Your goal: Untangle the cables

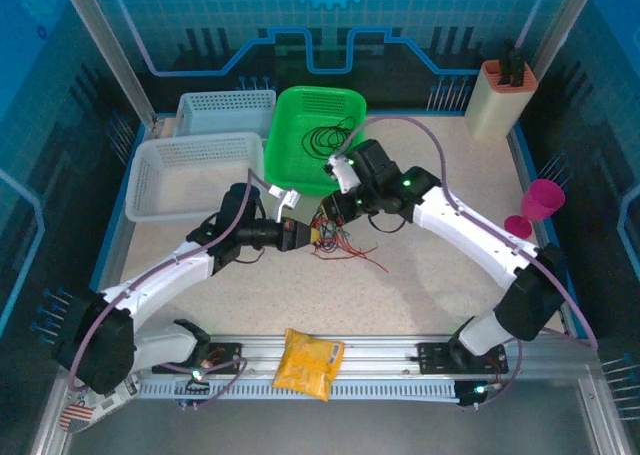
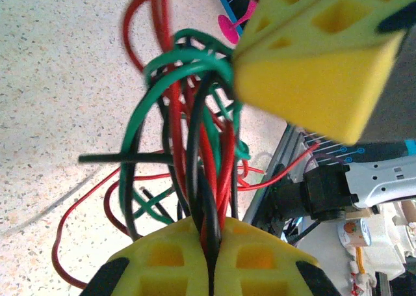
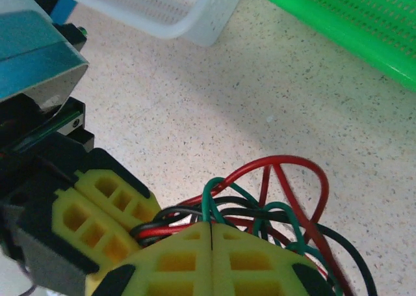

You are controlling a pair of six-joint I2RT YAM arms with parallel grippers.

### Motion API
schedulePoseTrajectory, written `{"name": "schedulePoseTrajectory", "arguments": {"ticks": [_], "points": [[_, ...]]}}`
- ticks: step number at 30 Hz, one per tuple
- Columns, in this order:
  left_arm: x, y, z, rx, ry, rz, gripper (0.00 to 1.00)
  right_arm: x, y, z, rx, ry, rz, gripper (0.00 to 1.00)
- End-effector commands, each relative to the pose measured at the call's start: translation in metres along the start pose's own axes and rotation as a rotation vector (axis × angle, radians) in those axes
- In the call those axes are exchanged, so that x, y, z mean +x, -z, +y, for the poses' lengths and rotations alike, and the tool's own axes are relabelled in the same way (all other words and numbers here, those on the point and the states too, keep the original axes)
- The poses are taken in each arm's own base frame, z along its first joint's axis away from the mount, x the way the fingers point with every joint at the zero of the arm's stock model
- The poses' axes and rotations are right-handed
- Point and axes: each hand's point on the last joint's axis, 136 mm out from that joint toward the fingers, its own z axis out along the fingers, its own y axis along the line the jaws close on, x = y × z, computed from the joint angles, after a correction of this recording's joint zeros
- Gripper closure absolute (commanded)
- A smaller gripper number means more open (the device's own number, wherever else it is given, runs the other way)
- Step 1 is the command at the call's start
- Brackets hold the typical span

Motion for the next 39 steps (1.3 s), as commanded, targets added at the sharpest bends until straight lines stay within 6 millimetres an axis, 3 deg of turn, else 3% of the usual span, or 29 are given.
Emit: {"name": "schedulePoseTrajectory", "arguments": {"ticks": [1,12,14,17,19,22,30,39], "points": [[0.008,-0.007,0.004,0.018,-0.013,0.025,1.00,-0.015,0.018,0.007,-0.107,-0.079,-0.093,1.00],[0.024,-0.010,0.021,-0.034,-0.008,0.077,1.00,-0.038,0.067,-0.013,-0.169,-0.238,-0.302,1.00],[0.026,-0.010,0.022,-0.036,-0.010,0.079,1.00,-0.038,0.072,-0.010,-0.191,-0.217,-0.302,1.00],[0.024,-0.009,0.021,-0.037,-0.016,0.072,1.00,-0.025,0.063,0.009,-0.199,-0.099,-0.210,1.00],[0.022,-0.009,0.018,-0.030,-0.018,0.072,1.00,-0.008,0.050,0.019,-0.174,-0.034,-0.108,0.78],[0.017,-0.009,0.012,-0.011,-0.025,0.071,1.00,0.011,0.031,0.023,-0.119,0.002,-0.003,0.64],[0.011,-0.005,0.001,0.010,-0.045,0.056,1.00,0.033,-0.004,0.013,0.011,0.001,0.144,0.70],[0.014,-0.004,-0.004,0.030,-0.063,0.059,1.00,0.029,-0.018,-0.003,0.148,0.010,0.160,0.76]]}}
